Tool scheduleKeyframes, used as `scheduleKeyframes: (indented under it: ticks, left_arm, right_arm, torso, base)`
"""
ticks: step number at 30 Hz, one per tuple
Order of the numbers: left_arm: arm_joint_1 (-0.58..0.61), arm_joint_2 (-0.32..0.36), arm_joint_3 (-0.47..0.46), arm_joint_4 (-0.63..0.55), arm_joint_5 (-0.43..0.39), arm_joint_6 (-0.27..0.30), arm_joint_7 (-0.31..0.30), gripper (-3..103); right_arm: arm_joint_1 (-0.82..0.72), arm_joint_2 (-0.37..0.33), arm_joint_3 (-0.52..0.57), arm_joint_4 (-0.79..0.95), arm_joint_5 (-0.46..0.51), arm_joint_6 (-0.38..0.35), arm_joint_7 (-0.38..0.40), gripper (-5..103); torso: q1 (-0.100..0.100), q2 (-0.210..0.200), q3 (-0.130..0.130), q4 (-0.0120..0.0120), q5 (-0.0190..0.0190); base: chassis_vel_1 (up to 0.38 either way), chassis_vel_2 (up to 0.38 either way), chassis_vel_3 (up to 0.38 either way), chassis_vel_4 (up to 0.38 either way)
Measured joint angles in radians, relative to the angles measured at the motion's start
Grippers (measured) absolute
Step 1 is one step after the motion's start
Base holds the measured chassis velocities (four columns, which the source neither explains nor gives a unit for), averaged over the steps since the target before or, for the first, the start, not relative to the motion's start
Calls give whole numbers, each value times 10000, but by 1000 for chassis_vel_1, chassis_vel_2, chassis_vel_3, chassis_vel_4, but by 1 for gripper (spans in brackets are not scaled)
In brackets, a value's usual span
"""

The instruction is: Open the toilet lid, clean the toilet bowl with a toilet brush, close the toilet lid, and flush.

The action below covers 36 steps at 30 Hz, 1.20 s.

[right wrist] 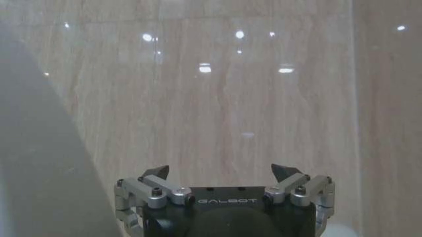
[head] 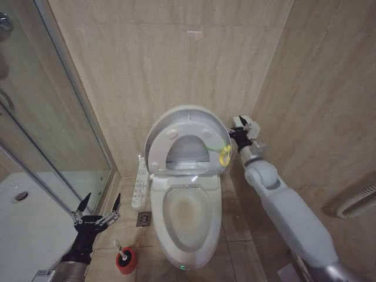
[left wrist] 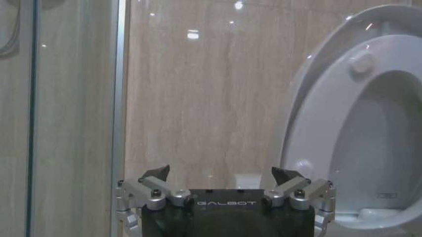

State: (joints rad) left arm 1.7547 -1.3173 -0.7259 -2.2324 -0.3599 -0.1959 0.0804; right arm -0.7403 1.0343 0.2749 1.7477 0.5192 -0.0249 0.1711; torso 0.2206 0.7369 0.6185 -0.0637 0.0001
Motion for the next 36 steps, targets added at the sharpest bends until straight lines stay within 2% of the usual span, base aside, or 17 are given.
scheduleKeyframes:
  ticks: [3, 7, 17, 25, 30, 36]
  left_arm:
    - [0, 0, 1, 0, 0, 0, 1, 100]
    - [0, 0, 0, 0, 0, 0, 0, 100]
    - [0, 0, 1, 0, 0, 0, 1, 100]
    - [0, 0, 0, 0, 0, 0, 1, 100]
    - [0, 0, 0, 0, 0, 0, 0, 100]
    - [0, 0, 0, 0, 0, 0, 1, 100]
  right_arm:
    - [-810, -42, 332, 463, -1, 2, 13, 100]
    - [-2618, -44, 1105, 1443, -77, 124, 9, 100]
    - [-4846, 300, 1885, 2581, -597, 574, 4, 100]
    - [-6014, 878, 2213, 3007, -1028, 617, 20, 100]
    - [-6751, 1480, 2448, 3250, -1517, 653, 137, 100]
    - [-7442, 2250, 2691, 3635, -2109, 707, 595, 100]
  torso:
    - [0, 0, 0, -3, 2]
    - [-1, 0, 0, -4, 1]
    - [-1, 1, 0, -2, -1]
    - [0, 0, 1, -2, 0]
    - [0, 0, 1, -1, -1]
    - [0, 1, 1, -2, -2]
  base:
    - [0, 0, 0, 0]
    - [0, 0, 0, 0]
    - [0, 0, 0, 0]
    - [0, 0, 0, 0]
    - [0, 0, 0, 0]
    - [0, 0, 0, 0]
